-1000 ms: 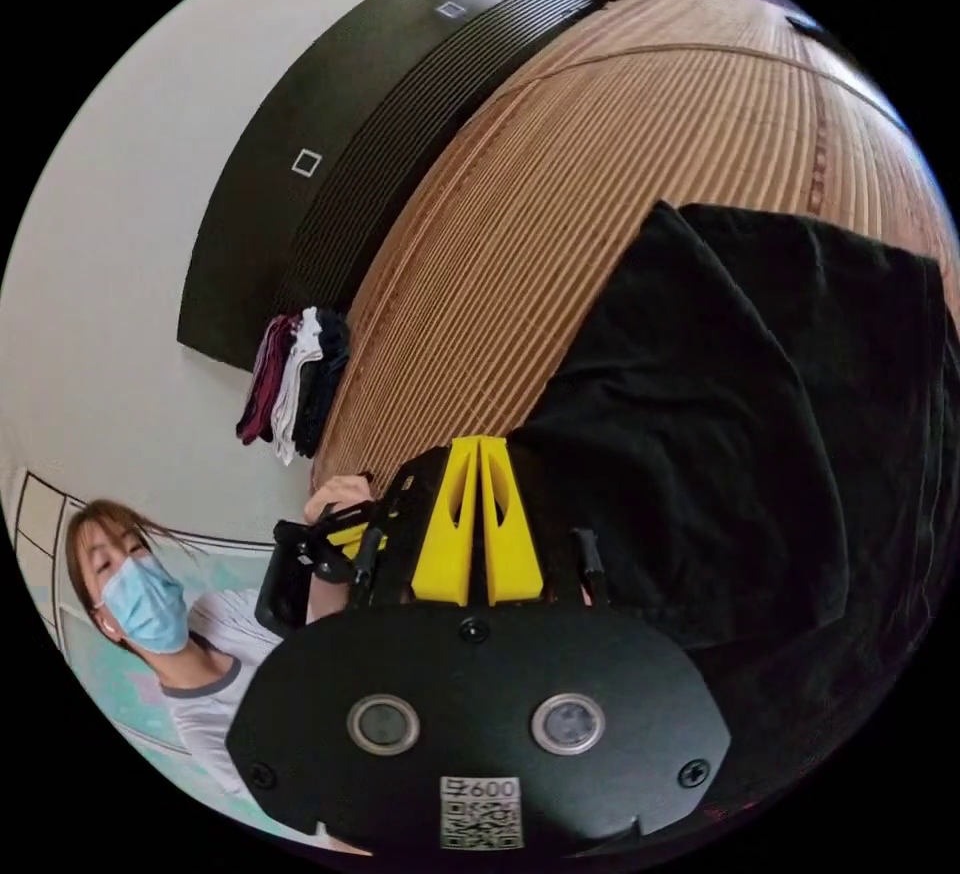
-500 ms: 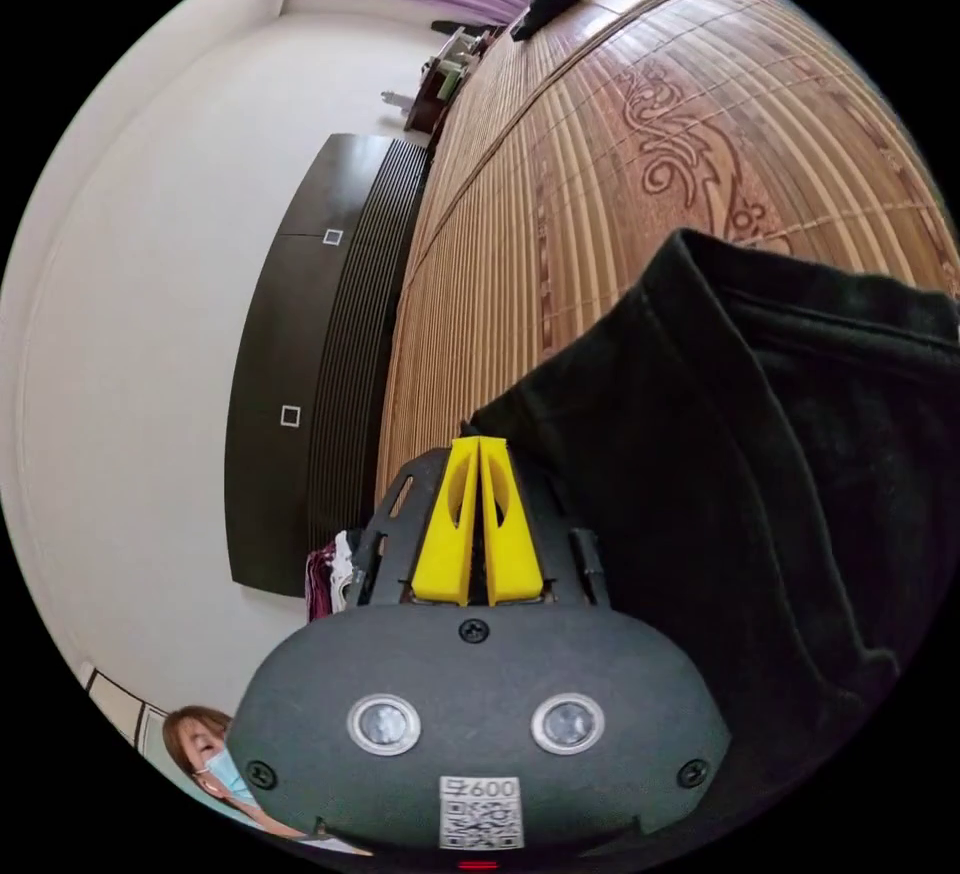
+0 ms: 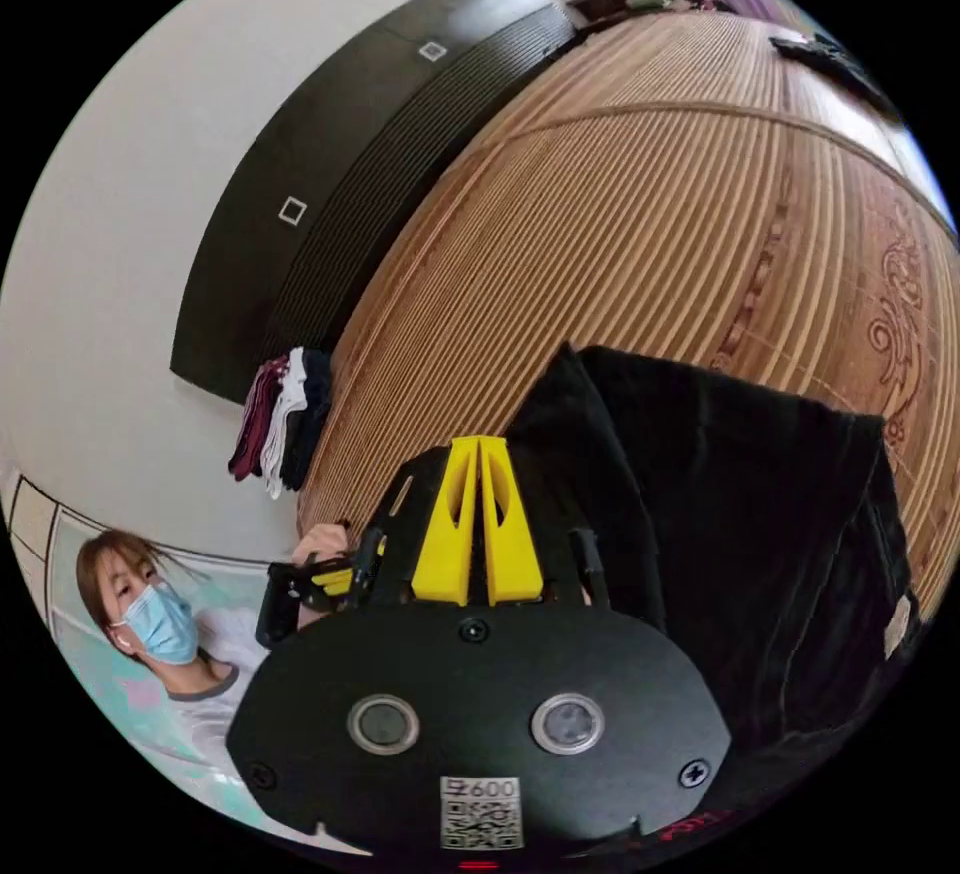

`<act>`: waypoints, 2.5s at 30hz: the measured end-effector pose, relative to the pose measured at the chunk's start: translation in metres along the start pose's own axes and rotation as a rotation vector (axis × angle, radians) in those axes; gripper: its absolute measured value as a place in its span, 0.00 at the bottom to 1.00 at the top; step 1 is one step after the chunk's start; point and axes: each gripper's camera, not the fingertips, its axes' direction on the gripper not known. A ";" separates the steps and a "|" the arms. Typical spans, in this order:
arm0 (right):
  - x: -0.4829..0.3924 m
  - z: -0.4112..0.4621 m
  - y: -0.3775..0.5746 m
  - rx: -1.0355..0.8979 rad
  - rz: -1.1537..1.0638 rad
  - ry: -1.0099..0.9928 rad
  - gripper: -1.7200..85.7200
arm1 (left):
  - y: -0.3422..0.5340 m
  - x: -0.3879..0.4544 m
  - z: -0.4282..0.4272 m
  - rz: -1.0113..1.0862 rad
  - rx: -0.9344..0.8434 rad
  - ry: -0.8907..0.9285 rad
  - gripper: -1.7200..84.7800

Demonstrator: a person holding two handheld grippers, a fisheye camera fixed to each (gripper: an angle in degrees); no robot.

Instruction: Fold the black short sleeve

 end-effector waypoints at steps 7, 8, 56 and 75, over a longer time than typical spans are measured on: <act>0.032 0.005 0.013 0.157 0.116 -0.035 0.01 | -0.011 0.022 -0.012 0.004 -0.002 -0.009 0.03; 0.035 0.006 0.012 0.171 0.124 -0.037 0.01 | -0.013 0.026 -0.015 0.005 -0.003 -0.010 0.03; -0.055 0.175 0.348 0.289 -0.074 0.146 0.01 | -0.221 -0.118 -0.130 -0.655 -0.072 0.706 0.03; -0.035 0.171 0.415 0.071 -0.076 0.352 0.01 | -0.340 -0.096 -0.128 -0.540 -0.289 0.809 0.03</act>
